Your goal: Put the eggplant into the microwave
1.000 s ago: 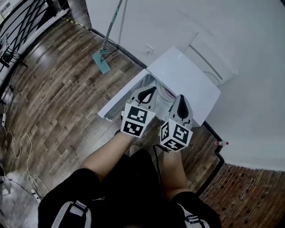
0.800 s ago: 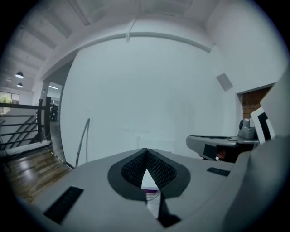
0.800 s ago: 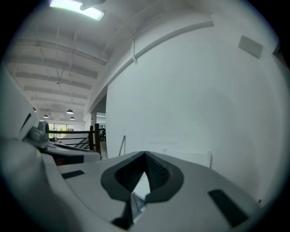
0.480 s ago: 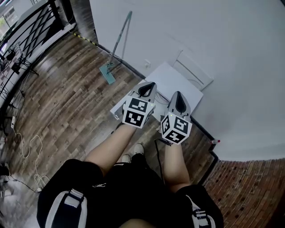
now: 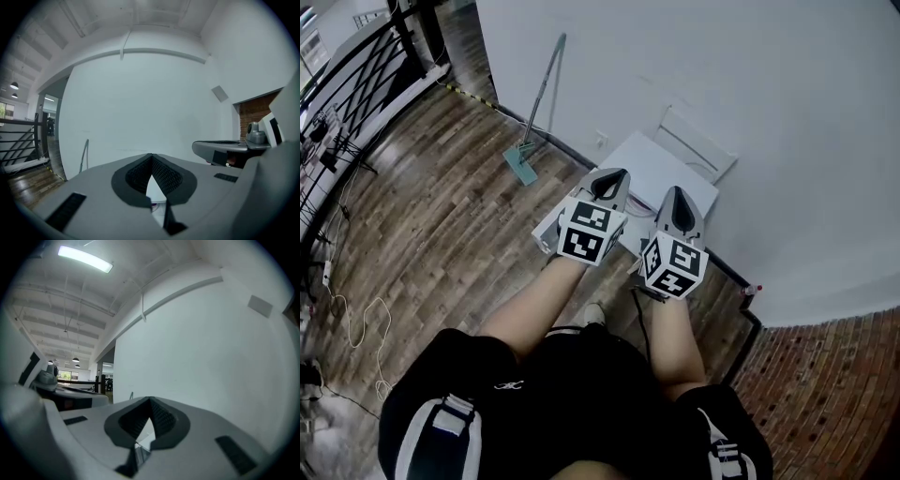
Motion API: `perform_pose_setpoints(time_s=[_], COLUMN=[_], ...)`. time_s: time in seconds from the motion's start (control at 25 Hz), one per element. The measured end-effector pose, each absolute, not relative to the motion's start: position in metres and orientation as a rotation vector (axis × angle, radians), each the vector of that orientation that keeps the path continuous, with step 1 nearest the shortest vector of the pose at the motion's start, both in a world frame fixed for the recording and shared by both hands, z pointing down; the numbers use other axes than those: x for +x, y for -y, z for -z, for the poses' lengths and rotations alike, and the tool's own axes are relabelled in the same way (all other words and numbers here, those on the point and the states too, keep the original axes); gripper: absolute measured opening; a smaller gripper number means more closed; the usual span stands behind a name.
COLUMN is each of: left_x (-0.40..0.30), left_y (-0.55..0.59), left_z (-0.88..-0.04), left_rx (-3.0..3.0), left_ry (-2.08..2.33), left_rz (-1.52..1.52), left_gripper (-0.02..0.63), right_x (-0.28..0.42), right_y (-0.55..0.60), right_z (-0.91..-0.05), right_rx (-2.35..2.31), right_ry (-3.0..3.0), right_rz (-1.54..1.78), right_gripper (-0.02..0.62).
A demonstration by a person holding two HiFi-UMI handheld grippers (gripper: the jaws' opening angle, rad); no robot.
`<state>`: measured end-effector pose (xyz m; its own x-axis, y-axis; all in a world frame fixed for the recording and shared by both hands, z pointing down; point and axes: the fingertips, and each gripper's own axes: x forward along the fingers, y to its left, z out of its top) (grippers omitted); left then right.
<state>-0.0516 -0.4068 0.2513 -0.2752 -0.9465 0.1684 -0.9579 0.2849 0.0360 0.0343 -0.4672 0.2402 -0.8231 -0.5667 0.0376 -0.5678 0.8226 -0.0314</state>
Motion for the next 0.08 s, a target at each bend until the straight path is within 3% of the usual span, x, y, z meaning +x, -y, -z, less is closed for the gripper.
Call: perform_pose_setpoints(time_s=[0.08], left_x=[-0.0466], left_y=[0.4072], left_z=[-0.2479], left_rx=[1.803], left_ry=[2.381], left_rz=[-0.102], left_gripper=[-0.003], right_x=[0.0370], right_y=[0.4672], right_z=[-0.2383], right_rx=[0.930], right_ry=[2.973], right_rz=[-0.064], right_gripper=[0.012])
